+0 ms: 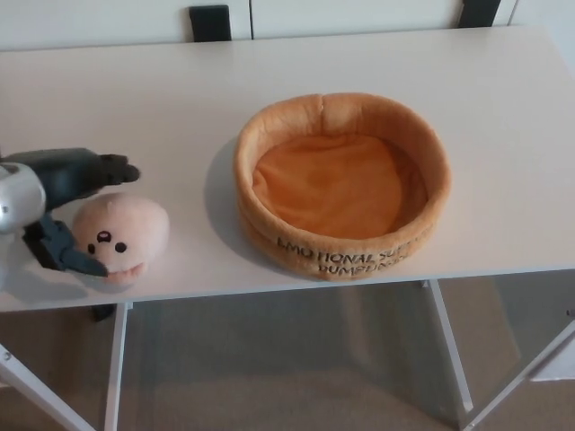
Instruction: The robot walks towards a table in front, picks a dumpling toy with left hand and puts it in an orange round plate
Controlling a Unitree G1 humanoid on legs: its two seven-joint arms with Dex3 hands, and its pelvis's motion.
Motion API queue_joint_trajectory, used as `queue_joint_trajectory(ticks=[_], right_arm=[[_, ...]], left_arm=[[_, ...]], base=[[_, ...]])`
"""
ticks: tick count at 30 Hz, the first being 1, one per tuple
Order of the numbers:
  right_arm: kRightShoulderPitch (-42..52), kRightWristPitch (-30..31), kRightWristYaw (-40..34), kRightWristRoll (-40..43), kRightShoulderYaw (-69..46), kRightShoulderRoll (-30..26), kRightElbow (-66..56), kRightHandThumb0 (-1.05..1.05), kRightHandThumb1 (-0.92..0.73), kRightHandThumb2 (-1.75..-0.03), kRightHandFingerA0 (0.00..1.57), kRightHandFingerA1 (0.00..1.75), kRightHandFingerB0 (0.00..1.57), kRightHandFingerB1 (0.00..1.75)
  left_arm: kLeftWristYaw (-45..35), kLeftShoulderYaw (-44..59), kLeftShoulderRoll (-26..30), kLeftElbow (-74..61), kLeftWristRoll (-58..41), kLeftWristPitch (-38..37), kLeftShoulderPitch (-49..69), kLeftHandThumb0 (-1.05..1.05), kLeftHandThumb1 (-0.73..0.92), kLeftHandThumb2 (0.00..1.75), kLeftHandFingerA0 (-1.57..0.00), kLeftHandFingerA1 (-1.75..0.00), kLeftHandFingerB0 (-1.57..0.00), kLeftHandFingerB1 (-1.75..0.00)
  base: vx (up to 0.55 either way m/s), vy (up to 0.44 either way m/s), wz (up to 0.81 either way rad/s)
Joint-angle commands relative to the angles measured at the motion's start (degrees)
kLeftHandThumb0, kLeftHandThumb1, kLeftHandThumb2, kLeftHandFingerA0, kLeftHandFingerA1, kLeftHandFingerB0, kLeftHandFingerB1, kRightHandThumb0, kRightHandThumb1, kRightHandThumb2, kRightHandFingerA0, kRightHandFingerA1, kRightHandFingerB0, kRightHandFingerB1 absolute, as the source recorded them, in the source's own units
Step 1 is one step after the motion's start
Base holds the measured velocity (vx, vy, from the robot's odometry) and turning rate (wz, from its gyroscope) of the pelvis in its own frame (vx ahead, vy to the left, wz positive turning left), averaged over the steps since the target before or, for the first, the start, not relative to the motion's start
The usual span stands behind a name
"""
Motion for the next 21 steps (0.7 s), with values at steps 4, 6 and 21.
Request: queue_joint_trajectory(ticks=[4,6,21], right_arm=[[-0.04,-0.04,0.05,0.04,-0.09,-0.76,0.1,-0.38,-0.65,-0.59,0.57,0.44,0.47,0.37],[-0.09,-0.2,0.03,-0.22,0.18,-0.8,0.02,-0.38,-0.66,-0.59,0.59,0.45,0.47,0.38],[-0.65,-0.43,0.82,0.17,0.21,-0.82,-0.56,-0.38,-0.67,-0.6,0.59,0.43,0.43,0.36]], left_arm=[[4.55,0.39,-3.36,-2.26,7.33,2.59,1.51,-0.49,0.33,0.64,0.0,0.0,-0.02,-0.1],[5.6,0.9,-4.2,-2.4,7.56,2.48,1.99,-0.45,0.31,0.63,0.0,-0.02,-0.01,-0.1],[-0.44,-2.42,-6.62,2.57,13.09,3.8,-1.5,-0.32,0.41,0.54,-0.05,-0.31,0.0,-0.23]], base=[[0.0,0.0,0.0],[0.0,0.0,0.0],[0.0,0.0,0.0]])
